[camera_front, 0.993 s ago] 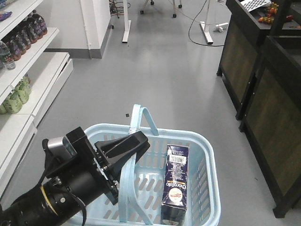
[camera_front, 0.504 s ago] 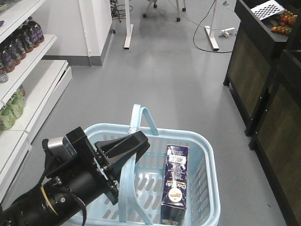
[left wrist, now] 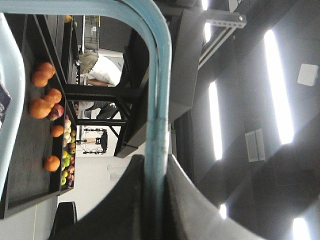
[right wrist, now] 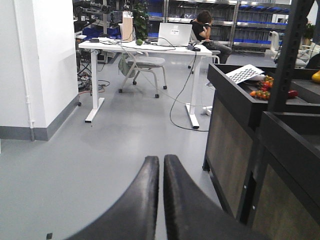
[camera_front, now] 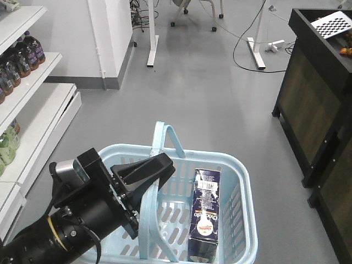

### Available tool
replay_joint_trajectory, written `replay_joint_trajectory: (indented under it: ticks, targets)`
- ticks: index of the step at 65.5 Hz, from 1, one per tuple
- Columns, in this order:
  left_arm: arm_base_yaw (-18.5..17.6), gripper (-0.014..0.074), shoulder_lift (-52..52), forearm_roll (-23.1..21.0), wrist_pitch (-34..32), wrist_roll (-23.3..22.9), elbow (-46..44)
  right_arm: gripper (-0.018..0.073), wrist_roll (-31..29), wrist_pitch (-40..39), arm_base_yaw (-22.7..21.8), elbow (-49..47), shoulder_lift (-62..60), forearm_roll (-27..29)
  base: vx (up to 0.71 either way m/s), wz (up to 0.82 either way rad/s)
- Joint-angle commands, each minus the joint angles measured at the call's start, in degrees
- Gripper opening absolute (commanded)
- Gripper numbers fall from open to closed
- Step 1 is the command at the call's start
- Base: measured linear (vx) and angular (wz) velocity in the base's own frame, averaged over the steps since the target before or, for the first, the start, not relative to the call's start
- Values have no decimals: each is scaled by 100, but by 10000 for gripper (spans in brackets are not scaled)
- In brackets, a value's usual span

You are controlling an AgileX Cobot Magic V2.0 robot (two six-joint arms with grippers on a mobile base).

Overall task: Left arm holds basket, right arm returns cookies
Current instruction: 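Drive past the counter and turn toward the snack shelves, basket held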

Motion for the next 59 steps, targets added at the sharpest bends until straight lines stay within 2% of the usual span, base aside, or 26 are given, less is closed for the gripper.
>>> replay_joint_trajectory:
  ticks: [1, 59]
  targets:
    - [-36, -3, -177, -86, -1637, -5, -162, -6, -32, -431, -8, 97, -32, -17, 43, 3]
    - [-36, -3, -177, -86, -1637, -5, -162, -6, -32, -431, -8, 97, -32, -17, 42, 7]
